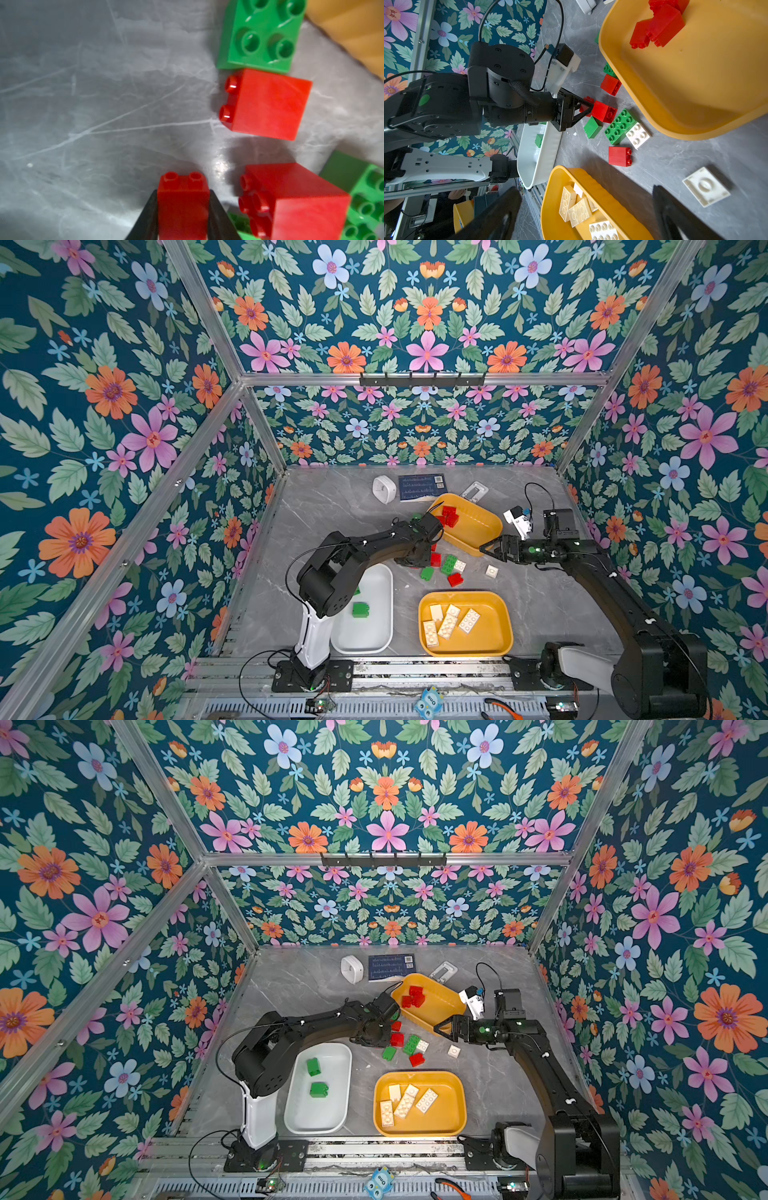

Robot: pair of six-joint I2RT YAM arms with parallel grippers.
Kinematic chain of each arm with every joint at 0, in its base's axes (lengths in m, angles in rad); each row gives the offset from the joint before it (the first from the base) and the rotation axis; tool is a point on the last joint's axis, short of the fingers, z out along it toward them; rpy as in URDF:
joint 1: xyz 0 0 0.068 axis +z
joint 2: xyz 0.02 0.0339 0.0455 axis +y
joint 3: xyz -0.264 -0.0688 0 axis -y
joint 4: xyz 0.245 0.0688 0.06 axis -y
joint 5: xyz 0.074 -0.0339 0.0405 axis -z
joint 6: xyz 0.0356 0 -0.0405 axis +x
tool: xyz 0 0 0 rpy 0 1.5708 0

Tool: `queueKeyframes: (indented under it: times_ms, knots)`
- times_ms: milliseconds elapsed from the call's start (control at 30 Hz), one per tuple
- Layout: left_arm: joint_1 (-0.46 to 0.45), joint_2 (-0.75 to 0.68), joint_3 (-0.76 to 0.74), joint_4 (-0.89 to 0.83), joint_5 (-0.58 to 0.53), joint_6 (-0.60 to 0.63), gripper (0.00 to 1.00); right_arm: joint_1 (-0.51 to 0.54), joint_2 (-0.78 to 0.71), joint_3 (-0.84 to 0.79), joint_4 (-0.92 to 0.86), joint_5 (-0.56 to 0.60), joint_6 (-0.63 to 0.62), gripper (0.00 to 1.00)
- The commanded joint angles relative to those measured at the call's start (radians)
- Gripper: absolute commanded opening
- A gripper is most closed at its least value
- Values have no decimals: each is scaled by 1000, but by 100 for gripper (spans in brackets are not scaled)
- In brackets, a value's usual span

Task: Sort the legos into containers by color
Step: 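Reach the left gripper to a red brick and grasp it, then carry the red brick with the left gripper into the farther yellow tray, release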

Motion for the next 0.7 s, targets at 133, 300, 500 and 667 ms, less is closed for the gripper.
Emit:
queueKeyframes:
  times_ms: [133,300,500,667]
  knots:
    - [1,-51,96,-80,0,33,30,-1,-5,4,2,11,-4,99]
    - [2,-65,231,-88,53,53,31,-1,-5,11,15,29,2,99]
    - [1,21,400,-34,118,128,32,-1,-4,26,22,46,9,99]
    - [2,138,533,-4,162,171,33,-1,-8,37,15,55,7,99]
